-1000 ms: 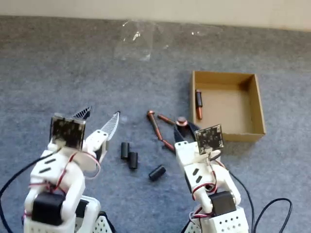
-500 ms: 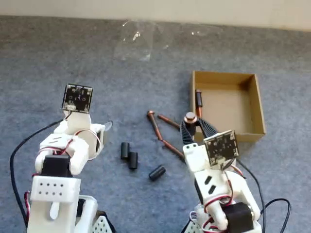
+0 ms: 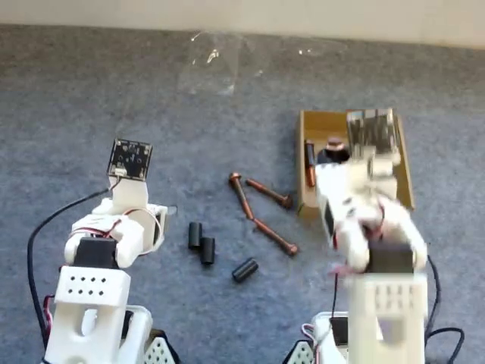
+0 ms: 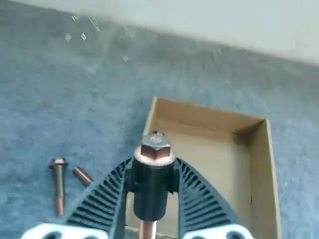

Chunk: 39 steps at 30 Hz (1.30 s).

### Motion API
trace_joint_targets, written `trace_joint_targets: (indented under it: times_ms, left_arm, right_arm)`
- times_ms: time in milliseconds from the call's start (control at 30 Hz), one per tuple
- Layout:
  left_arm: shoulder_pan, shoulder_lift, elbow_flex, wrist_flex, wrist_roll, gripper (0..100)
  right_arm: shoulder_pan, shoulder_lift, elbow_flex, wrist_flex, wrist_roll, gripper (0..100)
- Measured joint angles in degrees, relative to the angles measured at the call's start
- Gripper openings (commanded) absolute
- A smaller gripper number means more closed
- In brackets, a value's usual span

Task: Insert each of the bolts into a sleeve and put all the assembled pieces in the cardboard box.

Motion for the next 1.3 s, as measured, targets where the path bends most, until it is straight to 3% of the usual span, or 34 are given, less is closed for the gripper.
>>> trace_joint_targets:
  times_ms: [367, 600, 800, 967, 1300]
  left_arm:
    - [0.0, 0.0, 0.4, -0.8, 0.0, 22]
    - [0.0, 0.0, 0.4, -0.8, 0.0, 22]
    - [0.0, 0.0, 0.4, -0.8, 0.0, 22]
    - [0.0, 0.0, 0.8, -0.8, 0.0, 22]
    - [0.0, 0.0, 3.2, -3.5, 0.0, 22]
  right_arm:
    - [4.9, 45.9, -23.8, -0.1, 0.0, 0.5]
    - [5.3, 65.8, -36.7, 1.6, 0.0, 0.6]
    - [5.3, 76.4, -46.5, 6.2, 0.0, 1.3]
    - [4.9, 81.7, -53.3, 11.7, 1.4, 12.4]
    - [1.0, 82.6, -67.8, 23.6, 3.9, 12.4]
